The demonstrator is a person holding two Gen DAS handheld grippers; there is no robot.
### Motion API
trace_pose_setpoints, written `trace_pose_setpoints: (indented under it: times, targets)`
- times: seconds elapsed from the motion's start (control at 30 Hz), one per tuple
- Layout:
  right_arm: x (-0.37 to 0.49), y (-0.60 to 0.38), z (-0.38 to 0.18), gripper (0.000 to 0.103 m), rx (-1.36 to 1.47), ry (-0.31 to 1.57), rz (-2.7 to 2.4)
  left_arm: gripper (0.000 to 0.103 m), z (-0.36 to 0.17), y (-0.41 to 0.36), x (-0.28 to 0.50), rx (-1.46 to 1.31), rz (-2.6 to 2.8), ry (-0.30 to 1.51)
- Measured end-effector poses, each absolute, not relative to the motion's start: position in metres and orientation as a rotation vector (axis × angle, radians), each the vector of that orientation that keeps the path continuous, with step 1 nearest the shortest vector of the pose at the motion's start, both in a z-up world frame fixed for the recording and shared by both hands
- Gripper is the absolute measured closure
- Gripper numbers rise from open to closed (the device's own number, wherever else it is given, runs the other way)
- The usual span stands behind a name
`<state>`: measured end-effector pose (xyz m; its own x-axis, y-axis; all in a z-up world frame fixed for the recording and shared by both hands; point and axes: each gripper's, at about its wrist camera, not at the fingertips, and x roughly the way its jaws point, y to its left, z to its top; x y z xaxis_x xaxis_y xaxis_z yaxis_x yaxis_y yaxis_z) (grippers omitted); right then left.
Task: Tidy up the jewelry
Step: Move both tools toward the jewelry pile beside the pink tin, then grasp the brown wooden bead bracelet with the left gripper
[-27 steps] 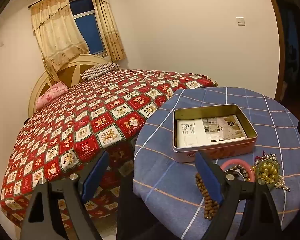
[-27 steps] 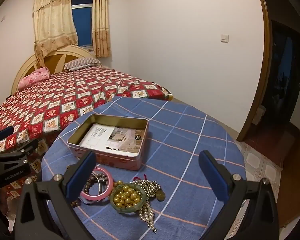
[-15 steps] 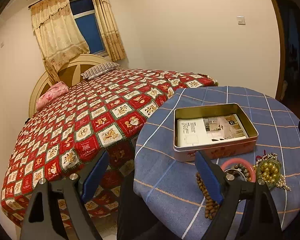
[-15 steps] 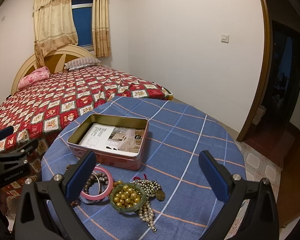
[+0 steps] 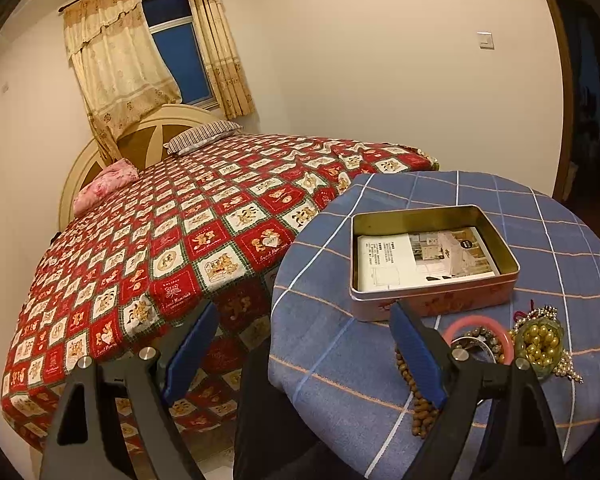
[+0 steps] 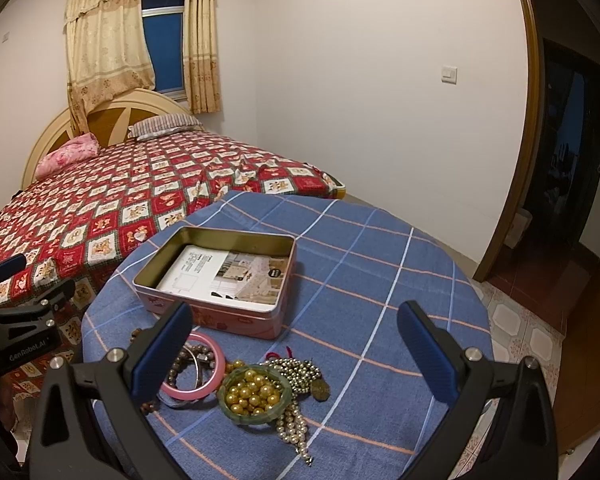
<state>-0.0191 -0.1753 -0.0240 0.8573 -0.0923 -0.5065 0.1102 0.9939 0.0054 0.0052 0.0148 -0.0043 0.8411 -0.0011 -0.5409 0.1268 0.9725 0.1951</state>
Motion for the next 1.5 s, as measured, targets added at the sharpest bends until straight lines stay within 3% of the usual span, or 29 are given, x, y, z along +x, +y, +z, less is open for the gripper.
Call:
trace_pose_setpoints:
  times: [0.77,1.23,1.5]
  targets:
    - [-0.019,-0.181,-0.033,0.000,0.041,0.541,-0.115,0.016,-0.010,-0.003,-0.001,0.275,-0.063,0.539]
    - [-0.001,-0.210,-0.092,0.000,0.052,0.631,-0.211,0.016,-0.052,-0.015,0.009,0.279,-0.097,0.612]
    - [-0.001,-0.209,-0.096,0.000,0.062,0.629,-0.183,0.019,-0.072,-0.035,0.007,0.329,-0.159,0.684]
